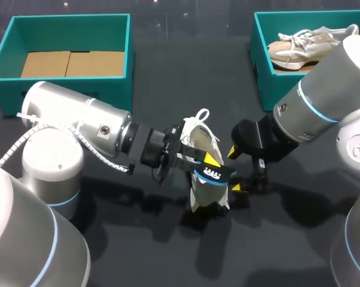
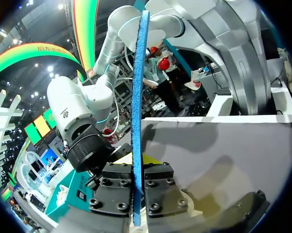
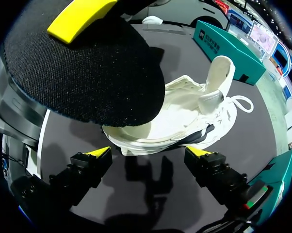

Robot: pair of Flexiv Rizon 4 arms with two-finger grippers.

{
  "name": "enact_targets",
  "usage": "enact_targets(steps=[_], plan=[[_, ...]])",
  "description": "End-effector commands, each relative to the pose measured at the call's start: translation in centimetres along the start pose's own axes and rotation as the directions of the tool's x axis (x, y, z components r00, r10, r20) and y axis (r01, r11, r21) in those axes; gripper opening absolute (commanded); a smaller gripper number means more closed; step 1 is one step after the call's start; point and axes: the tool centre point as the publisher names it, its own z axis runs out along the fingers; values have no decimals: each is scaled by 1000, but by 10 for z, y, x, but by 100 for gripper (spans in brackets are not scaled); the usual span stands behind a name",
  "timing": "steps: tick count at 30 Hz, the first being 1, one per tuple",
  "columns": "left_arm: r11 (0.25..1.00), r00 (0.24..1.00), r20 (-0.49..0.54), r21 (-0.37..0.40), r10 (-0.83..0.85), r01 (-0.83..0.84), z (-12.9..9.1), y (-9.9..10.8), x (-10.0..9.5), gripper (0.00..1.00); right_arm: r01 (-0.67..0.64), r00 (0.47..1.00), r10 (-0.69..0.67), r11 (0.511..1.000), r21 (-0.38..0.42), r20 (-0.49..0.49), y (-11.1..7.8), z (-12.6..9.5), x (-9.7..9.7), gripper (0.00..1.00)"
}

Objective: Take the shoe out of the shoebox, open the shoe tongue, remove and reinsert the insole, then place the shoe into the shoebox

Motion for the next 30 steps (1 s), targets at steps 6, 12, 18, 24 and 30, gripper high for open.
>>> enact_targets(steps=[6,12,18,24,30], plan=[[999,1000,27,47,-9,7,4,13,3,0,1,1000,-1,1000,0,3,0,1,1,100],[995,997,70,100,-17,10,3,13,6,0,1,1000,-1,1000,0,3,0,1,1,100],[996,987,152,83,-55,43,1,11,9,0,1,1000,-1,1000,0,3,0,1,1,100],[995,981,186,82,-64,49,2,12,10,0,1,1000,-1,1000,0,3,0,1,1,100],[995,981,186,82,-64,49,2,12,10,0,1,1000,-1,1000,0,3,0,1,1,100]])
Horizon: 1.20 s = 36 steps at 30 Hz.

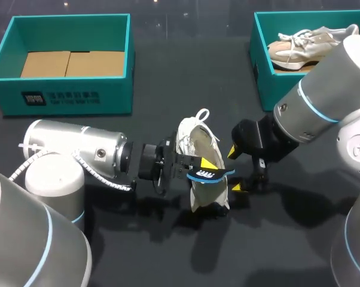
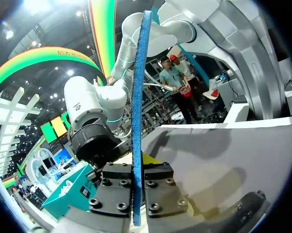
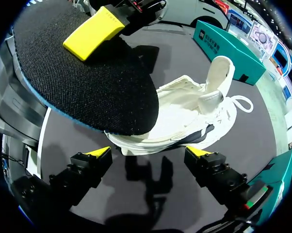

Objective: Take the shoe out of the shoebox, open the shoe tongue, remove and reinsert the insole, then place the shoe into the shoebox

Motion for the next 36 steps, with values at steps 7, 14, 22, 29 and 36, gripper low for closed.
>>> enact_targets(steps=[7,14,22,29,36], plan=[[1000,1000,2,-10,5,-5,4,7,0,0,1,1000,-1,1000,0,3,0,1,1,100],[1000,1000,31,2,3,-3,4,17,-3,0,1,1000,-1,1000,0,3,0,1,1,100],[1000,999,54,8,-3,2,6,22,-3,0,1,1000,-1,1000,0,3,0,1,1,100],[1000,998,66,-12,-8,8,6,27,-3,0,1,1000,-1,1000,0,3,0,1,1,100],[999,995,93,-27,-23,26,5,37,-4,0,1,1000,-1,1000,0,3,0,1,1,100]])
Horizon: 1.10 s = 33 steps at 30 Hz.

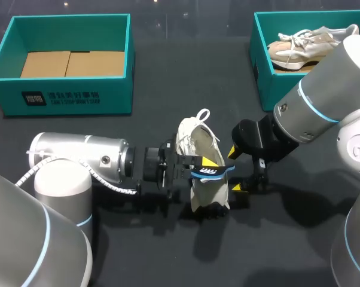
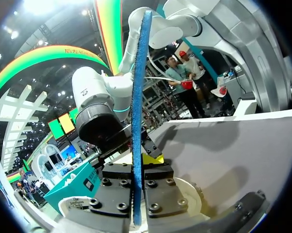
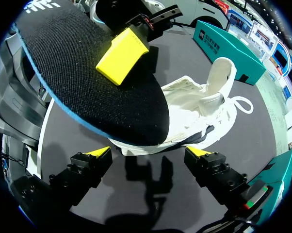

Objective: Take the shoe out of the shoebox, open the shoe tongue, remove and reinsert the insole, then place the shoe into the shoebox

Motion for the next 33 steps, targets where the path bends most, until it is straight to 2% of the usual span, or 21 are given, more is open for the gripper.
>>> enact_targets(steps=[1,33], plan=[[1000,1000,12,-7,-6,6,3,5,2,0,1,1000,-1,1000,0,3,0,1,1,100],[997,999,24,-73,-26,28,-2,38,1,0,1,1000,-1,1000,0,3,0,1,1,100]])
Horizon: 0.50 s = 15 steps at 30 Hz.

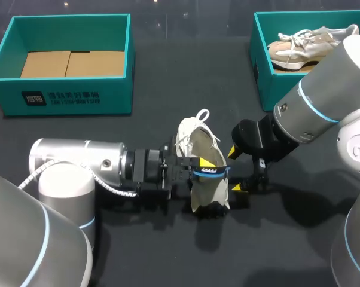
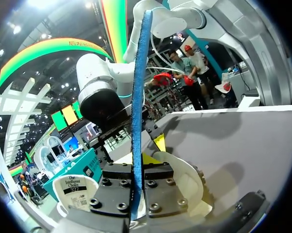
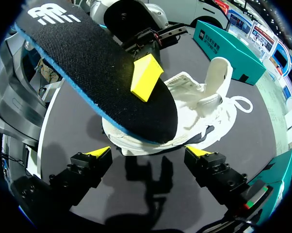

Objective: Take the shoe out of the shoebox, open the shoe tongue, remove and reinsert the insole, then place the shoe into the shoebox

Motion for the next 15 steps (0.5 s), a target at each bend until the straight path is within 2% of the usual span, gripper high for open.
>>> enact_targets(steps=[1,15], plan=[[1000,1000,-2,-6,-4,4,4,6,-1,0,1,1000,-1,1000,0,3,0,1,1,100],[999,1000,4,-33,-29,29,2,23,-6,0,1,1000,-1,1000,0,3,0,1,1,100]])
